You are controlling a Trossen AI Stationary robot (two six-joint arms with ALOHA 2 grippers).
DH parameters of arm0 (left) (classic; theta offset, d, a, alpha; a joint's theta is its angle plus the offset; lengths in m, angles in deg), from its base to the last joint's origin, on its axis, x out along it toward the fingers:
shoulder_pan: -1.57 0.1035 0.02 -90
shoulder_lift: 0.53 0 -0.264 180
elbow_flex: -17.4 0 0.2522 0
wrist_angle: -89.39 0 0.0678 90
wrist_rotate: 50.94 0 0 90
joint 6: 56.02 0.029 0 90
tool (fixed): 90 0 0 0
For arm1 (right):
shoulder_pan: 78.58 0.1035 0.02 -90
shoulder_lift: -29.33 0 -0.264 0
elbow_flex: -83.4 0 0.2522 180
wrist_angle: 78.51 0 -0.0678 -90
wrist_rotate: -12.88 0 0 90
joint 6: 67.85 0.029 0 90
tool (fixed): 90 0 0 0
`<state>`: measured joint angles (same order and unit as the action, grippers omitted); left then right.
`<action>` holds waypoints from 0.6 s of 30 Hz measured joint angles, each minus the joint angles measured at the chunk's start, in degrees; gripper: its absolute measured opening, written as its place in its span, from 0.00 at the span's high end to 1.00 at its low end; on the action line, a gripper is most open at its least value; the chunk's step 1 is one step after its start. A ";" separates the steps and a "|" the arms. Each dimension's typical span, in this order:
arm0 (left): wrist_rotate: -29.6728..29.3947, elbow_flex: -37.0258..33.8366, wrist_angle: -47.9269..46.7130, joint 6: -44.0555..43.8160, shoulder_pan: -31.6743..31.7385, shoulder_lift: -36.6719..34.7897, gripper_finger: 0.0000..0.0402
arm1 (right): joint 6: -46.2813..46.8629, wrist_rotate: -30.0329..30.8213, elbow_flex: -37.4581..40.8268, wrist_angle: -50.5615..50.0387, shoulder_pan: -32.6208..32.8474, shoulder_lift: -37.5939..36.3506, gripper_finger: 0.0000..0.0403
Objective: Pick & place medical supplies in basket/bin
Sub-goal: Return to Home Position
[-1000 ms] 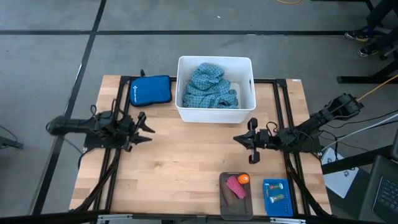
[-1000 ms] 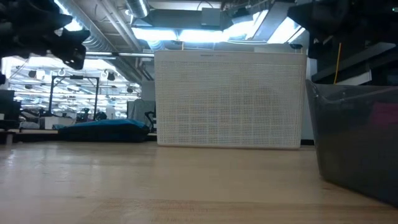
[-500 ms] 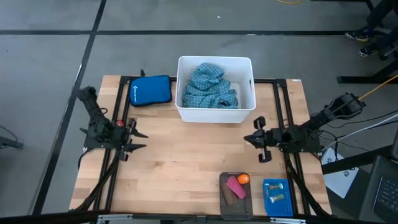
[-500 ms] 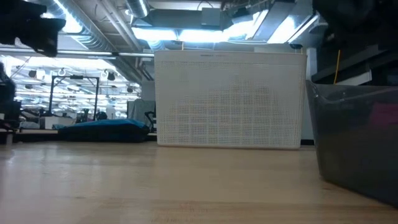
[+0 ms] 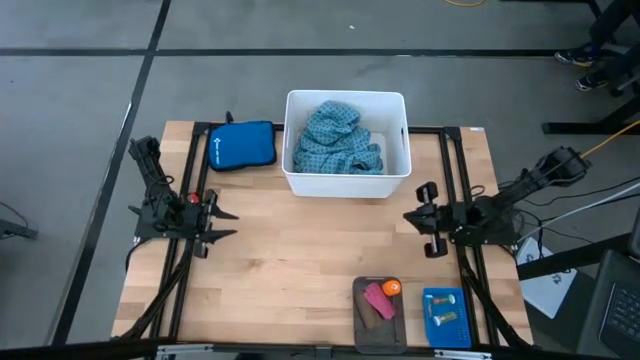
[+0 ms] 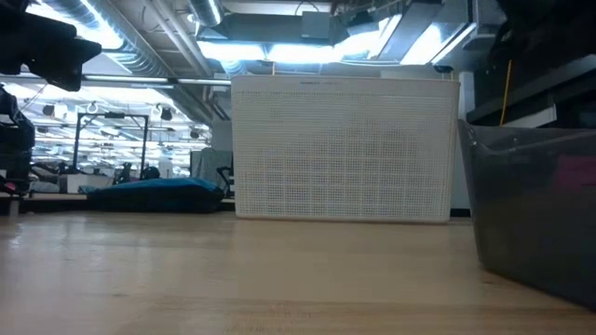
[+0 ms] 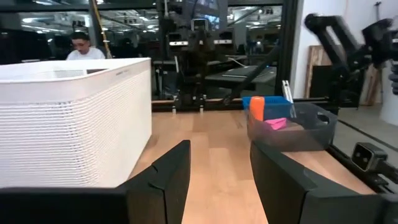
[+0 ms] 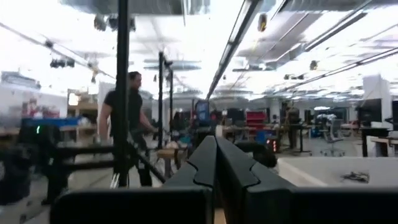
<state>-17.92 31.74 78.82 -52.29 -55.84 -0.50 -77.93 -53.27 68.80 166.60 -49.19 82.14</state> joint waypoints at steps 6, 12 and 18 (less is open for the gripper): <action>0.98 0.00 -0.19 -1.00 -0.02 0.00 0.59 | 3.67 -5.02 -0.02 -6.90 1.69 -12.73 0.98; 2.18 0.00 -0.18 -1.38 -0.02 0.00 0.59 | -0.60 -11.02 -0.02 -8.59 2.70 -26.23 0.98; 3.05 0.00 -0.23 -1.55 -0.98 0.00 0.59 | 3.50 5.31 -0.04 -38.45 2.71 -45.00 0.98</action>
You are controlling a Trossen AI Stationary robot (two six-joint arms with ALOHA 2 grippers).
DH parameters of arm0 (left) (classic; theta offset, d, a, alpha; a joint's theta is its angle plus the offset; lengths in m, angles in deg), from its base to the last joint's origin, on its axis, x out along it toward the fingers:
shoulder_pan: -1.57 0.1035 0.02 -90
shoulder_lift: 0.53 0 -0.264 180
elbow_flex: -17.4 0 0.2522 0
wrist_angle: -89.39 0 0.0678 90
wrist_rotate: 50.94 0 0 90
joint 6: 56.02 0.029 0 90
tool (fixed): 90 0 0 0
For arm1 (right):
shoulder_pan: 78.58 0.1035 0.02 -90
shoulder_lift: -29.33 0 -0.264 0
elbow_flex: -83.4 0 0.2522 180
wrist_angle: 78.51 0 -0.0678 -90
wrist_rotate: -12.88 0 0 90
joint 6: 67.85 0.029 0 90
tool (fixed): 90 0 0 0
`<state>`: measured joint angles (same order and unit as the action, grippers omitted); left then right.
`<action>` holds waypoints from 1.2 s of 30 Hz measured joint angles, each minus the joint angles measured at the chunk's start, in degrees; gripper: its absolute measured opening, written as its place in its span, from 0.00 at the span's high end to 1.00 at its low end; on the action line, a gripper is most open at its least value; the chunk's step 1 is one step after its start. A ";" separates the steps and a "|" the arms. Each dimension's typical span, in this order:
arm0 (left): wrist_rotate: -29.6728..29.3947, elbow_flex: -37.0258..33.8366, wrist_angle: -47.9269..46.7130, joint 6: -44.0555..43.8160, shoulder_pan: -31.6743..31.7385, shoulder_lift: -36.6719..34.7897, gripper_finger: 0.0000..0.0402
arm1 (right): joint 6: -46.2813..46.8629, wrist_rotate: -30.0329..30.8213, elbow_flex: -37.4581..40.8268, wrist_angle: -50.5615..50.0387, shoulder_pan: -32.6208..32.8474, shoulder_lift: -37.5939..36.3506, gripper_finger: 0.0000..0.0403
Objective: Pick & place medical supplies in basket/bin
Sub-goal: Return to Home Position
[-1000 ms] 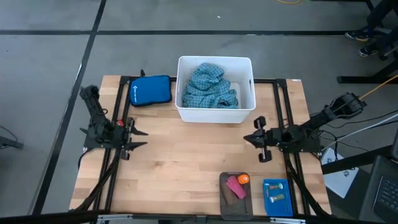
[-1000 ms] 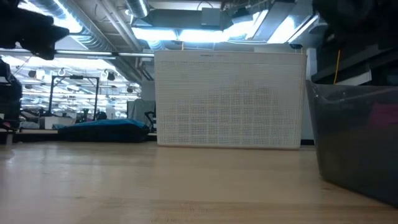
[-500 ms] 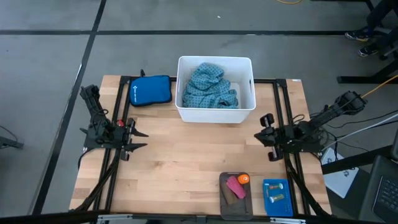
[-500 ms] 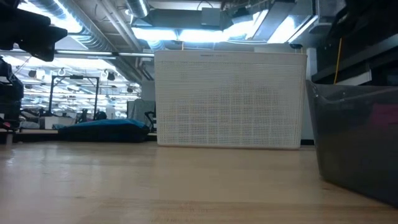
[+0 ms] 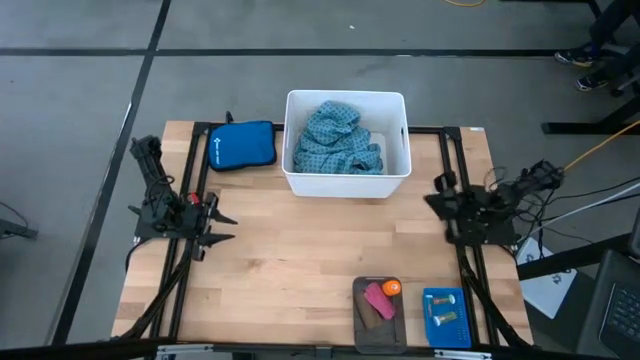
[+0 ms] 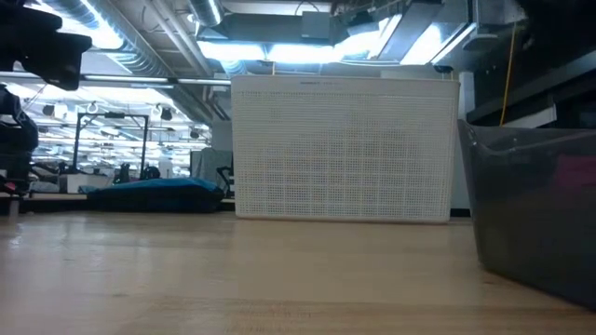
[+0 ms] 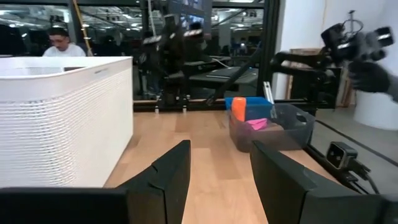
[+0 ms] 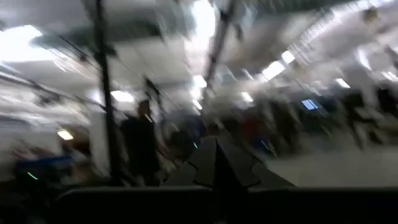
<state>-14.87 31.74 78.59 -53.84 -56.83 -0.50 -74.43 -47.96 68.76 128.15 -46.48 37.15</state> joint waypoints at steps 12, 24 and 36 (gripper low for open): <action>-8.48 0.02 -1.49 2.90 -5.47 0.00 0.59 | 11.31 6.68 -0.19 -36.17 1.35 -7.89 0.98; 4.99 0.00 0.11 -0.21 -8.28 0.24 0.59 | 10.11 7.05 -0.02 -36.32 1.37 -7.85 0.98; 19.73 0.00 1.24 4.77 -5.43 1.00 0.59 | 6.11 6.85 -0.02 -36.36 1.40 -6.01 0.98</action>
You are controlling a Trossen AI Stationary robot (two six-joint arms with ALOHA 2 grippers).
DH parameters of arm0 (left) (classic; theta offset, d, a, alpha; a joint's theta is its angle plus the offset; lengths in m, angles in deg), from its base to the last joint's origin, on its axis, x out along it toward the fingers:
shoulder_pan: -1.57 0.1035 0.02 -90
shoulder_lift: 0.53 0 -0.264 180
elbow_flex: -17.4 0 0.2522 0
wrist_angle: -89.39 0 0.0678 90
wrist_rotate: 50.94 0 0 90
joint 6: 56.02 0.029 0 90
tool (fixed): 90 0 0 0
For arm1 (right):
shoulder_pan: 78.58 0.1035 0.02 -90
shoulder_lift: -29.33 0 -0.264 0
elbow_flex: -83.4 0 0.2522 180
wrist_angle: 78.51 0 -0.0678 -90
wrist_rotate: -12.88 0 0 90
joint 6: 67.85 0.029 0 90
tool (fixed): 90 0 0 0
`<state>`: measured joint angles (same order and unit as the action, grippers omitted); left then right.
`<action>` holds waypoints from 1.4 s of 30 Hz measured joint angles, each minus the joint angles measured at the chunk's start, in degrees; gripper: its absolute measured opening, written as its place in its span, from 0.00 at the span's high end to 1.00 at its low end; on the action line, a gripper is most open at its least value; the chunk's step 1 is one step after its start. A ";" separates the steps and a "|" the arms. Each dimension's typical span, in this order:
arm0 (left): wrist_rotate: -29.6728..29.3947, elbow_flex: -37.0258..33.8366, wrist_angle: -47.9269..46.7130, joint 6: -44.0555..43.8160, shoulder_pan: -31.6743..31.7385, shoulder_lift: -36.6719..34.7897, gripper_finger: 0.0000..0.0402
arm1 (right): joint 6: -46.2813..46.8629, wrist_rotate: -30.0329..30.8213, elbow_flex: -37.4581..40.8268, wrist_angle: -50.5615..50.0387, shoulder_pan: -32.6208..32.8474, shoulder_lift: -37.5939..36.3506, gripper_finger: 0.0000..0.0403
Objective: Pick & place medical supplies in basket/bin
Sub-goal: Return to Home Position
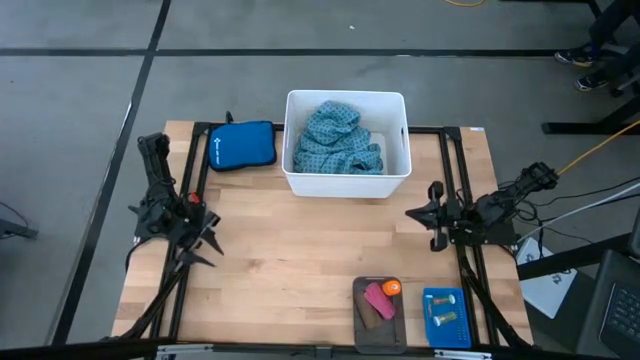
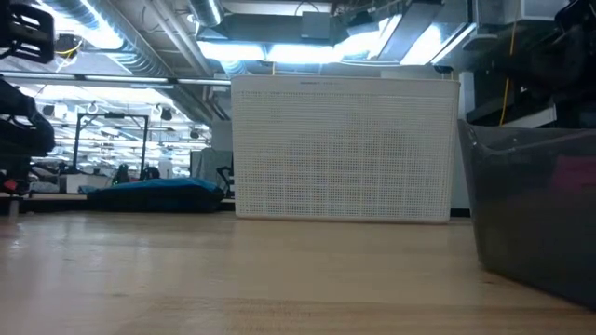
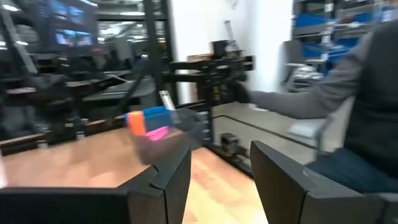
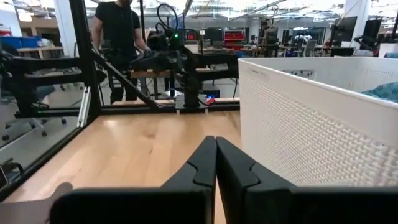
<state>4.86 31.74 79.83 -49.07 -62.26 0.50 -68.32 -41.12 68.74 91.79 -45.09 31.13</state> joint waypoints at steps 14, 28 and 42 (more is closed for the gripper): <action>16.72 0.00 -0.54 -7.99 19.71 6.78 0.59 | 5.73 -0.89 0.00 -0.03 0.00 5.16 0.98; 18.00 0.55 -2.42 1.66 25.70 0.16 0.59 | 4.53 -1.10 0.00 -0.02 -0.01 6.12 0.98; 21.07 1.29 -5.10 0.14 30.96 0.95 0.59 | 5.39 -4.52 0.00 0.00 -0.02 6.12 0.98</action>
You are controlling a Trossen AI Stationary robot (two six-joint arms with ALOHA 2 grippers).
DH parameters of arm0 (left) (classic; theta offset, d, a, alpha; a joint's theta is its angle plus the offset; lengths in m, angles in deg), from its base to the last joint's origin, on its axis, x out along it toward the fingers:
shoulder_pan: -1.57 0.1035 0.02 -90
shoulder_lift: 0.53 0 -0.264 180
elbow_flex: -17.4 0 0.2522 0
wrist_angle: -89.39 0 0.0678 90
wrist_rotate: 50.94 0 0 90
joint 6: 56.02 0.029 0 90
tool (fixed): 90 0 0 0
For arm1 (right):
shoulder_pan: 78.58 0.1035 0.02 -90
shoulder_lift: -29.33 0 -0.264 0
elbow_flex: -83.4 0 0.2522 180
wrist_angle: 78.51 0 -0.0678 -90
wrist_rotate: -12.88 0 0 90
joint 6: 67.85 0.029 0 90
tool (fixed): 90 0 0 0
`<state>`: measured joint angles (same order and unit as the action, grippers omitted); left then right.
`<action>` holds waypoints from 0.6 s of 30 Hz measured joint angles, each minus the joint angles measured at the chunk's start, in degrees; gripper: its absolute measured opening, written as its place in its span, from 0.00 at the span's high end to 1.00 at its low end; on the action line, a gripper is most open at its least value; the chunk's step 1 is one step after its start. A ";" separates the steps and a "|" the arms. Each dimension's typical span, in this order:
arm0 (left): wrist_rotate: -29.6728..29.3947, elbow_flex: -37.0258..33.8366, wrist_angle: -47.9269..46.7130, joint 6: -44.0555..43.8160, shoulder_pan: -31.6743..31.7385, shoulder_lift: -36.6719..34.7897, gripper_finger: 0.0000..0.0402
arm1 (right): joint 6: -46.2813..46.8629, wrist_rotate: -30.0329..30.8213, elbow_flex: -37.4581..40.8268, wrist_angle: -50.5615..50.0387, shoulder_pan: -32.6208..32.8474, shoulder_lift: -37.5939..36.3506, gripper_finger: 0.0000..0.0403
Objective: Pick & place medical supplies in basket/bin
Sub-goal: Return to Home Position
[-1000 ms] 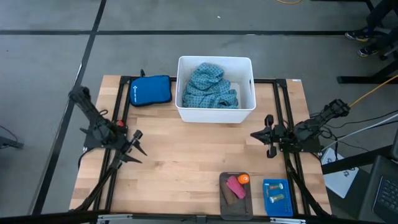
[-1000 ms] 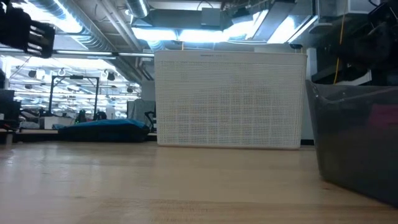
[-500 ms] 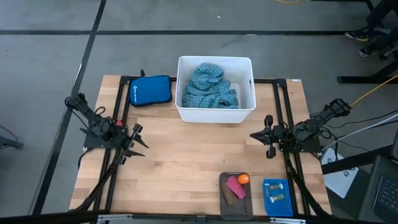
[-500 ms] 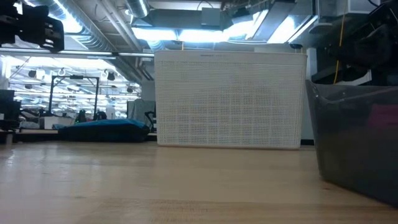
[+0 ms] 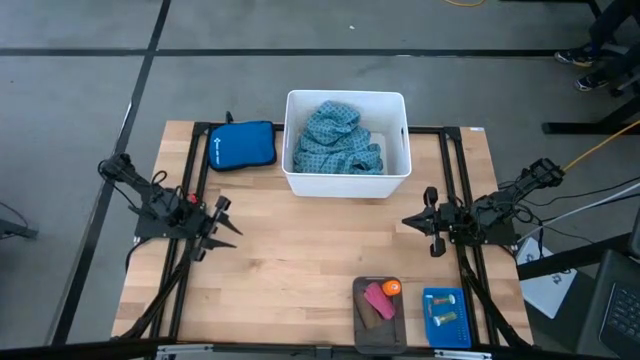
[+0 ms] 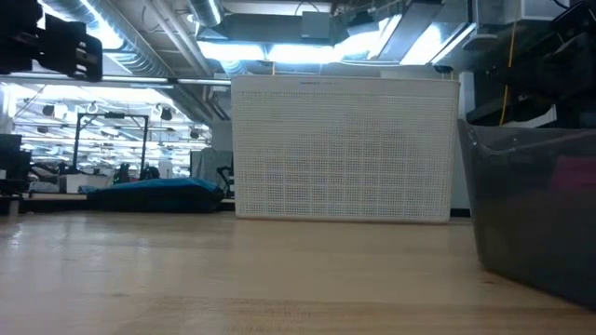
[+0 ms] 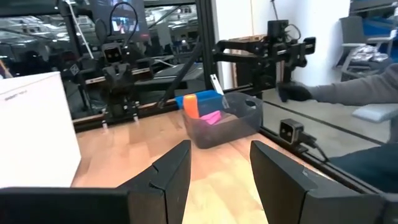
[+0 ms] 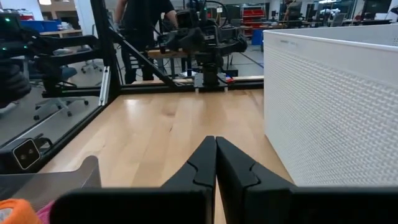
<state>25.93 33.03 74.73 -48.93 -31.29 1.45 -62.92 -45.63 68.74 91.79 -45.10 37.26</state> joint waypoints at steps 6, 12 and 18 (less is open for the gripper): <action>1.63 0.02 -0.31 0.63 0.78 1.82 0.59 | 0.00 0.00 0.00 -0.01 0.00 0.00 0.98; 2.81 0.02 -0.47 0.78 0.78 6.29 0.59 | -0.01 0.00 0.00 0.00 0.02 0.00 0.98; 2.78 -0.02 -0.11 3.12 0.78 9.88 0.59 | -0.02 0.00 0.00 -0.01 0.01 0.00 0.98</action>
<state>28.71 33.01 74.62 -45.81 -30.51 11.33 -62.94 -45.63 68.74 91.78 -45.10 37.26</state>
